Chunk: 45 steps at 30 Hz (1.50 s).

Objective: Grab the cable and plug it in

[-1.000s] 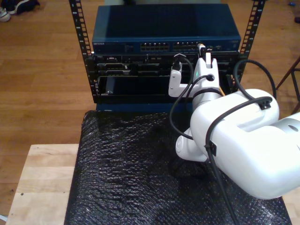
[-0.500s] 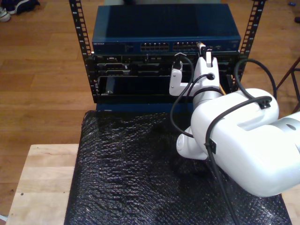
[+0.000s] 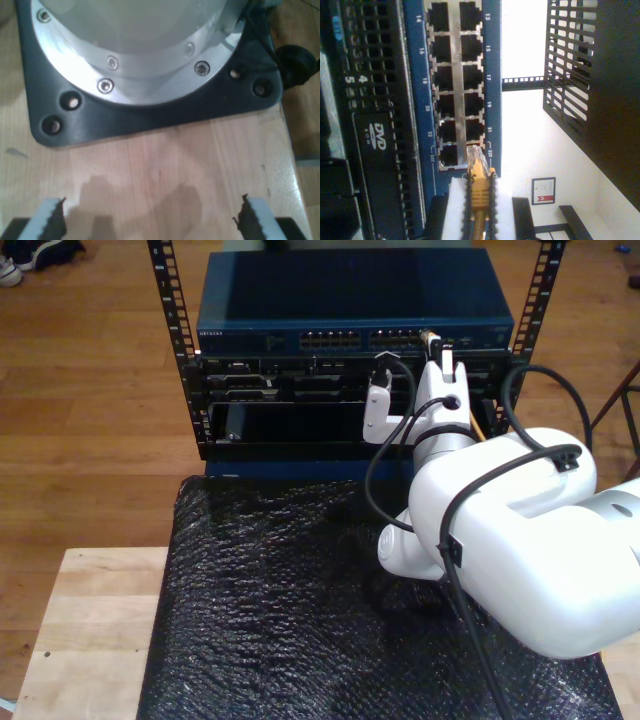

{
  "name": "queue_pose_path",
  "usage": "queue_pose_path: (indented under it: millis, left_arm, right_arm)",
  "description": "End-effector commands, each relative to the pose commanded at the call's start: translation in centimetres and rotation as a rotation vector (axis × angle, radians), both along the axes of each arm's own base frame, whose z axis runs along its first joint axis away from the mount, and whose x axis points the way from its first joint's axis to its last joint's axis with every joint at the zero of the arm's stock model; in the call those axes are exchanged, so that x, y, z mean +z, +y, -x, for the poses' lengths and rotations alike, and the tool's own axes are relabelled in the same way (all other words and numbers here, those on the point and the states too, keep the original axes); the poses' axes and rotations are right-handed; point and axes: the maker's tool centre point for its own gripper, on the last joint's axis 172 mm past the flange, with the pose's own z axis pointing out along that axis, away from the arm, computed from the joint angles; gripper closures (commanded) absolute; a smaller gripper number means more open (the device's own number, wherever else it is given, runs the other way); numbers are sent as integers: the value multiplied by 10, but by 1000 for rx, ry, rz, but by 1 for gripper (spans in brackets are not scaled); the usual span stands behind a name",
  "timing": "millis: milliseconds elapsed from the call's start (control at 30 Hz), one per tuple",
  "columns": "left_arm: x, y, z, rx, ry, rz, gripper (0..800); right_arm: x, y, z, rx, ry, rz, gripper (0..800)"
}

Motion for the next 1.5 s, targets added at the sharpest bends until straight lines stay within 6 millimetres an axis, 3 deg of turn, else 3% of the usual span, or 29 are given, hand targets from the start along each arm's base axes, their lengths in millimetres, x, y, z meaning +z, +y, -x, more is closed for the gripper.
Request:
queue_pose_path:
  millis: [1500]
  left_arm:
    - [0,0,0,1,-1,0,0]
  right_arm:
    - [-6,11,-14,17,23,-14,787]
